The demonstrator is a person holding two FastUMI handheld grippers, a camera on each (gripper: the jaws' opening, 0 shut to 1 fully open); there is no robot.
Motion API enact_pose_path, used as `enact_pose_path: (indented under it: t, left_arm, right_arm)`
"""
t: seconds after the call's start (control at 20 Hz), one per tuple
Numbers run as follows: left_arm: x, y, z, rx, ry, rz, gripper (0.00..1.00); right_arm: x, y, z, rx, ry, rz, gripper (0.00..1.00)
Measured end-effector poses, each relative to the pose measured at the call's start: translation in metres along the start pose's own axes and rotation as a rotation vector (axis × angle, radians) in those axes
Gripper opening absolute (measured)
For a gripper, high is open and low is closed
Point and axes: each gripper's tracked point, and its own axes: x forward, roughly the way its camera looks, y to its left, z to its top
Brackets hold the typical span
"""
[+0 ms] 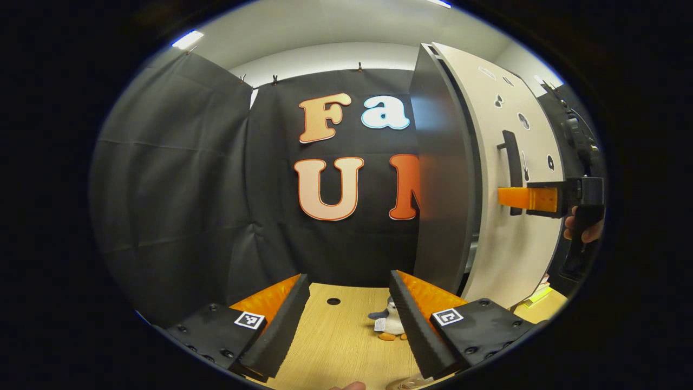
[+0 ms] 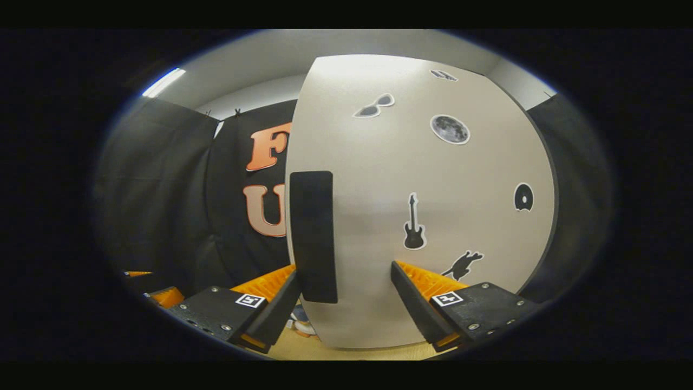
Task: Open the cabinet door with the right hand, grasp the bottle in the cabinet with the left hand and place it on the coaster, then close the cabinet door with the right hand.
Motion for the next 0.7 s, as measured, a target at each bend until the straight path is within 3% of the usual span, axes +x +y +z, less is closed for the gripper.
enact_pose_path:
  t: [0.45,0.7]
  left_arm:
    - [0.002,0.003,0.001,-0.011,0.003,-0.010,0.96]
    - [-0.003,-0.001,0.009,-0.007,-0.009,-0.020,0.99]
  right_arm:
    - [0.006,0.007,-0.011,-0.032,-0.027,-0.041,0.96]
    - [0.002,0.002,-0.005,0.010,-0.007,-0.041,0.96]
